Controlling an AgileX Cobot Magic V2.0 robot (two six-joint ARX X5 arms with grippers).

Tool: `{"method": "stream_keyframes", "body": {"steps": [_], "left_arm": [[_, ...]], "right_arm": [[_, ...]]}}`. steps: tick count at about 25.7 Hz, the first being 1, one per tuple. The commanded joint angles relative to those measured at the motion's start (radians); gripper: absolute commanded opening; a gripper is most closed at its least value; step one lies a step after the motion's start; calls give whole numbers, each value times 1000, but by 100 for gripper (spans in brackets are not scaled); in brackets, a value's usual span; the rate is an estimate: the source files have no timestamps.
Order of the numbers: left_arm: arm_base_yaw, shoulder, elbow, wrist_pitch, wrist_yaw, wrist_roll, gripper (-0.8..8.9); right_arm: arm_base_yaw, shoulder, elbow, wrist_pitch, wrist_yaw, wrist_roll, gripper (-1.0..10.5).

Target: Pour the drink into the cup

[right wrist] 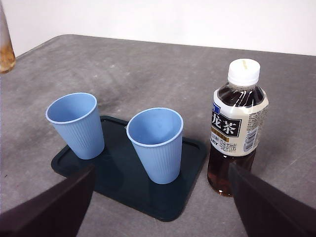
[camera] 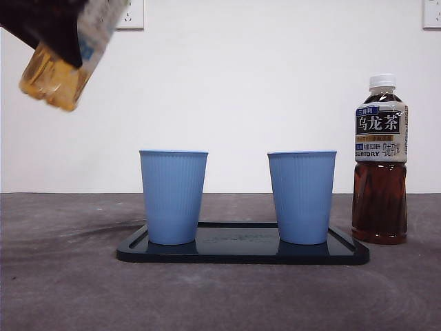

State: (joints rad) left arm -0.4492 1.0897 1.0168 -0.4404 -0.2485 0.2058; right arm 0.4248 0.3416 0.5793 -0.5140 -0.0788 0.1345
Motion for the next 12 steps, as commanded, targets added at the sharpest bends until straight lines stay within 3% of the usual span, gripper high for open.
{"method": "stream_keyframes", "body": {"steps": [1, 12], "left_arm": [[26, -39, 0, 106, 70, -164, 183], [56, -118, -280, 470, 142, -352, 182]], "right_arm": [[6, 0, 18, 4, 0, -4, 430], [6, 0, 18, 4, 2, 23, 430]]}}
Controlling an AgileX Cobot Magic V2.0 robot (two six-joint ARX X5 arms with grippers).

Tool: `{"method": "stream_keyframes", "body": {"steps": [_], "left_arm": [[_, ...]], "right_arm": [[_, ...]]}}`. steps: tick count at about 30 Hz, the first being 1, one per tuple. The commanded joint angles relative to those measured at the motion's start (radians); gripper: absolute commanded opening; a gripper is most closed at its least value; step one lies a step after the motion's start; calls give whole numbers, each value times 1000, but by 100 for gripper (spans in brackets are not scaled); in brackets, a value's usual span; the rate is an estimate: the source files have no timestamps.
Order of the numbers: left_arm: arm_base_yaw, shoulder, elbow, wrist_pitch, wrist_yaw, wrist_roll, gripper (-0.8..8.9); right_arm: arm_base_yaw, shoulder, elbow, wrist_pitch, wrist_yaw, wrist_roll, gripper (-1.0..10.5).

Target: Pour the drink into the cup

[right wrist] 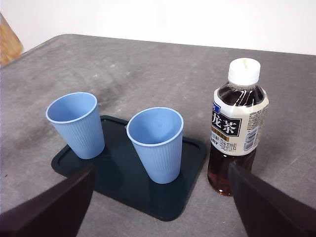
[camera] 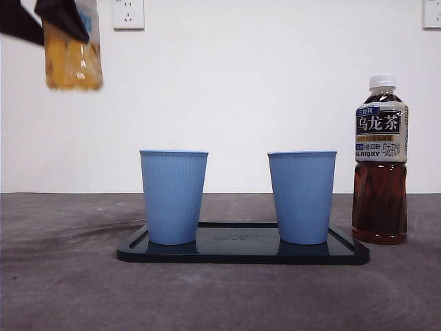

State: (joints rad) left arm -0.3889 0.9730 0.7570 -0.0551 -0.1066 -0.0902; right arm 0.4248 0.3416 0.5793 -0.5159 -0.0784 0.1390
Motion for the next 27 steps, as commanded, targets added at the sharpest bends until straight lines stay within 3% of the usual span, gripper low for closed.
{"method": "stream_keyframes", "body": {"steps": [1, 10, 20, 27], "left_arm": [[-4, 2, -44, 110, 0, -63, 182], [-3, 84, -203, 343, 0, -75, 182], [4, 330, -222, 517, 0, -4, 182], [19, 458, -222, 632, 0, 0, 181]], "right_arm": [[6, 0, 18, 6, 1, 22, 431], [6, 0, 18, 6, 1, 44, 430], [6, 0, 18, 6, 0, 66, 430], [6, 0, 18, 6, 1, 66, 431]]}}
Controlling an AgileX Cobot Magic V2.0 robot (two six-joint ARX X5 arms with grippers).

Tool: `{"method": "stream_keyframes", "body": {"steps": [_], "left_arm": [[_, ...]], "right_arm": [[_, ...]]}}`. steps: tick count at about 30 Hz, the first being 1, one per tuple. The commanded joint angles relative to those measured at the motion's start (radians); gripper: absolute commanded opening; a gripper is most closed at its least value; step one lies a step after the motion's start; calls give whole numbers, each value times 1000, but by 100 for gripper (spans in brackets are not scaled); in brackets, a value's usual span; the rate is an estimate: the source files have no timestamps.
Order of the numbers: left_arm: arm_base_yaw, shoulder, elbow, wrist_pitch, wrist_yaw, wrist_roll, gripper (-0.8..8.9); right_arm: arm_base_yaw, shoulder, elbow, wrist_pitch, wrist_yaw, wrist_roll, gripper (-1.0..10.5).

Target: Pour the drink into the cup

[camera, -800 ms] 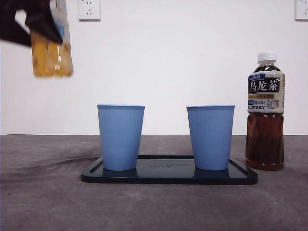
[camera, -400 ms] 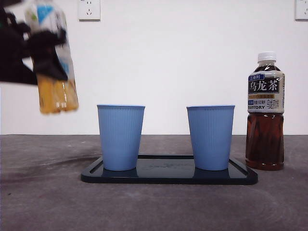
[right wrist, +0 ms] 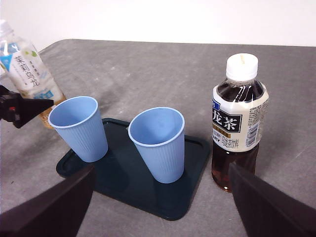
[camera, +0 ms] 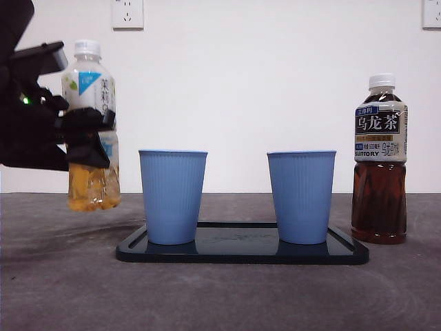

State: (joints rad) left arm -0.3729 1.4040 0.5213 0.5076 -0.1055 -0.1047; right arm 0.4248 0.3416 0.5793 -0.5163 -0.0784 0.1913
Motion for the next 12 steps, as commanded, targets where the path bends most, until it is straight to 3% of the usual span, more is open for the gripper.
{"method": "stream_keyframes", "body": {"steps": [1, 12], "left_arm": [[5, 38, 13, 78, -1, 14, 181], [32, 113, 13, 140, 34, 14, 181]], "right_arm": [[6, 0, 18, 6, 1, 14, 430], [6, 0, 18, 6, 21, 11, 430]]}}
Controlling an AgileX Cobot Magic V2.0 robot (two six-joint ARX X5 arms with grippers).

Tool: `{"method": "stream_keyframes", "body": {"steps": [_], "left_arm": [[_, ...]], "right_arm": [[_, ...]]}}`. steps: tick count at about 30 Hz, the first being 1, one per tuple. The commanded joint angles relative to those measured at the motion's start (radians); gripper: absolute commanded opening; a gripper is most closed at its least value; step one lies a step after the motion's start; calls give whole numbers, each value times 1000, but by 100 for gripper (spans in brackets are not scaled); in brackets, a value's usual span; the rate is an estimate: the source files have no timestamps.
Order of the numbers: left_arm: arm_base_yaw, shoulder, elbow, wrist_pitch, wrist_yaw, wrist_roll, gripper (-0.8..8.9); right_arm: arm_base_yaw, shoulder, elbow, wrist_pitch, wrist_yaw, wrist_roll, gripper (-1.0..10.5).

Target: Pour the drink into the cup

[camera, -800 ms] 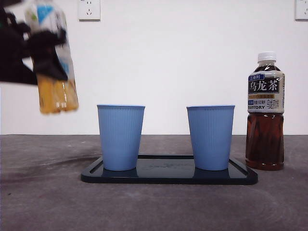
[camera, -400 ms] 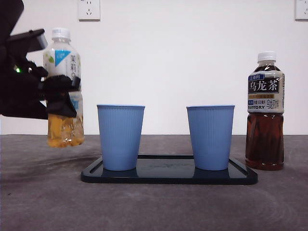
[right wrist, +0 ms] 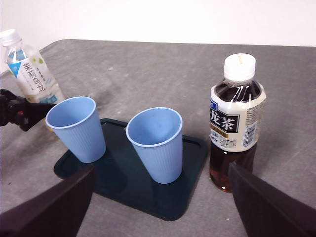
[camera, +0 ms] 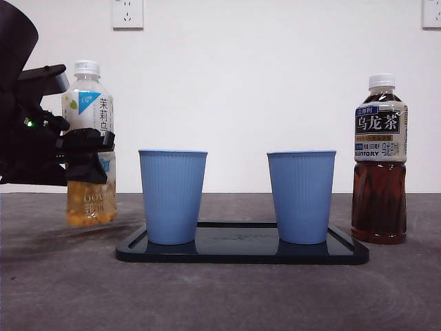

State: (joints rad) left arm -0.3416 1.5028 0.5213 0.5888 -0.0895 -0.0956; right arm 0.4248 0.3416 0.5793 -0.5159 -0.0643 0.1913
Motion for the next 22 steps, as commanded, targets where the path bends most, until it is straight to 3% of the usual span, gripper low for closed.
{"method": "stream_keyframes", "body": {"steps": [1, 17, 22], "left_arm": [[0, 18, 13, 63, 19, 5, 181], [1, 61, 13, 64, 19, 5, 189], [1, 61, 13, 55, 19, 5, 324]], "right_arm": [[6, 0, 18, 6, 10, 11, 430], [6, 0, 18, 6, 11, 11, 431], [6, 0, 18, 6, 11, 10, 431]]}}
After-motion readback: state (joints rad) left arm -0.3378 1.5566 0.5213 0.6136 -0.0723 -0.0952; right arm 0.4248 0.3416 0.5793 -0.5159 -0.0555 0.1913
